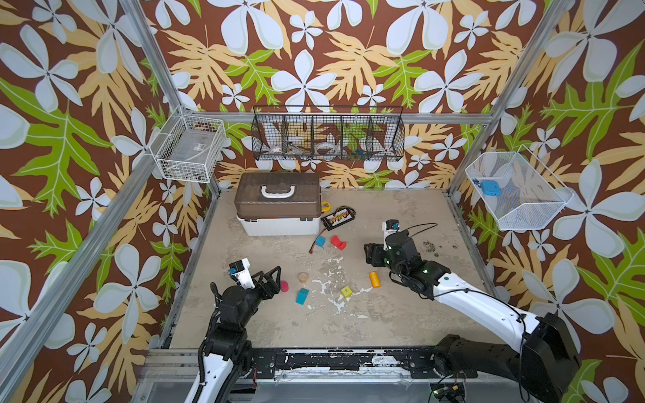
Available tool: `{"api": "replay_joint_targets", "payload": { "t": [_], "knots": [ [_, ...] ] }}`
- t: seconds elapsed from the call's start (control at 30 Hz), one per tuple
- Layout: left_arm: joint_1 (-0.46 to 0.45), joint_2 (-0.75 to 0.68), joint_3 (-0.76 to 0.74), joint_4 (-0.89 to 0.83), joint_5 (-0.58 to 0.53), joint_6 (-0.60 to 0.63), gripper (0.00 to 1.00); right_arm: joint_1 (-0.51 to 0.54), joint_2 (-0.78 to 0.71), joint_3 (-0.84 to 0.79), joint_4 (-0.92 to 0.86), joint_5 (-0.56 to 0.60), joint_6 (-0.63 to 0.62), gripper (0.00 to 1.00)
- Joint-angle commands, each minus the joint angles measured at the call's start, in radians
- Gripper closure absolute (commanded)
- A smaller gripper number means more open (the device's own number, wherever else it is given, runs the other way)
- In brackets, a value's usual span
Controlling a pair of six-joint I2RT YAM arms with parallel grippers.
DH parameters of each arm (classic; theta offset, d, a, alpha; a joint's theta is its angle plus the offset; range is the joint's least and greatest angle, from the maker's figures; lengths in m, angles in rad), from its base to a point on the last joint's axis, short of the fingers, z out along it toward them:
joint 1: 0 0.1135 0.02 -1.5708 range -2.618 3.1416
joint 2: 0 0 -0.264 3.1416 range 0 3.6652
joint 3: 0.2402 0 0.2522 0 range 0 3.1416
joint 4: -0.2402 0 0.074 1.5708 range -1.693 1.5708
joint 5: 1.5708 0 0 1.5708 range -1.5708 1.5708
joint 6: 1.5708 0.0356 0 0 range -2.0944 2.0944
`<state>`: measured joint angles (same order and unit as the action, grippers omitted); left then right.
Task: Build the wood block tower
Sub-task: 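Open and raise the right gripper while the left arm reaches forward, then lower the left gripper onto the teal block beside the charger cable and close it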
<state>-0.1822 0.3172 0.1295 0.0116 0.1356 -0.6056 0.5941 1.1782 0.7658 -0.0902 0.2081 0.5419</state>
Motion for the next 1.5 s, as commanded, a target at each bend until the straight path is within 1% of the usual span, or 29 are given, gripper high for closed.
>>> {"api": "replay_joint_targets", "payload": {
  "t": [0.0,0.07,0.13,0.17,0.2,0.23,0.27,0.33,0.4,0.43,0.47,0.5,0.63,0.73,0.9,1.0,1.2,1.33,1.47],
  "knots": [
    [0.001,0.050,0.032,0.010,-0.021,0.036,0.14,-0.086,-0.070,-0.073,0.109,0.049,-0.047,0.25],
    [0.001,0.113,0.055,0.015,-0.023,0.046,0.14,-0.191,-0.100,-0.121,0.135,0.026,-0.074,0.24],
    [0.000,0.172,0.068,0.044,-0.005,0.044,0.15,-0.291,-0.107,-0.164,0.141,0.068,-0.065,0.22],
    [-0.002,0.201,0.070,0.072,0.005,0.029,0.17,-0.345,-0.107,-0.191,0.161,0.063,-0.071,0.22],
    [-0.001,0.226,0.068,0.112,0.025,0.020,0.19,-0.375,-0.107,-0.215,0.192,0.057,-0.085,0.22],
    [-0.003,0.260,0.071,0.157,0.051,0.010,0.20,-0.396,-0.108,-0.245,0.239,0.076,-0.093,0.22],
    [-0.009,0.298,0.087,0.174,0.059,0.004,0.22,-0.396,-0.111,-0.284,0.298,0.103,-0.103,0.22],
    [-0.043,0.363,0.125,0.199,0.050,0.015,0.23,-0.396,-0.115,-0.349,0.415,0.110,-0.120,0.22],
    [-0.099,0.428,0.169,0.230,0.015,0.034,0.23,-0.396,-0.098,-0.375,0.461,0.129,-0.122,0.21],
    [-0.136,0.469,0.191,0.255,0.001,0.046,0.23,-0.396,-0.081,-0.385,0.487,0.151,-0.114,0.18],
    [-0.173,0.515,0.218,0.274,-0.009,0.062,0.23,-0.400,-0.060,-0.384,0.493,0.170,-0.098,0.18],
    [-0.201,0.554,0.239,0.293,-0.009,0.078,0.23,-0.402,-0.052,-0.366,0.473,0.171,-0.095,0.17],
    [-0.271,0.730,0.329,0.363,0.011,0.144,0.24,-0.402,-0.027,-0.381,0.558,0.117,-0.107,0.17],
    [-0.297,0.861,0.396,0.397,0.022,0.188,0.27,-0.402,-0.015,-0.376,0.560,0.107,-0.108,0.17],
    [-0.329,1.082,0.542,0.359,0.007,0.234,0.29,-0.403,-0.023,-0.390,0.580,0.084,-0.112,0.17],
    [-0.345,1.180,0.611,0.335,-0.036,0.262,0.29,-0.402,-0.031,-0.401,0.594,0.082,-0.112,0.17],
    [-0.349,1.341,0.722,0.272,-0.145,0.313,0.31,-0.403,-0.034,-0.411,0.610,0.069,-0.112,0.17],
    [-0.349,1.427,0.787,0.250,-0.167,0.337,0.34,-0.402,-0.018,-0.401,0.612,0.048,-0.118,0.16],
    [-0.349,1.488,0.841,0.223,-0.175,0.357,0.40,-0.402,-0.014,-0.399,0.612,0.040,-0.120,0.16]
  ]
}}
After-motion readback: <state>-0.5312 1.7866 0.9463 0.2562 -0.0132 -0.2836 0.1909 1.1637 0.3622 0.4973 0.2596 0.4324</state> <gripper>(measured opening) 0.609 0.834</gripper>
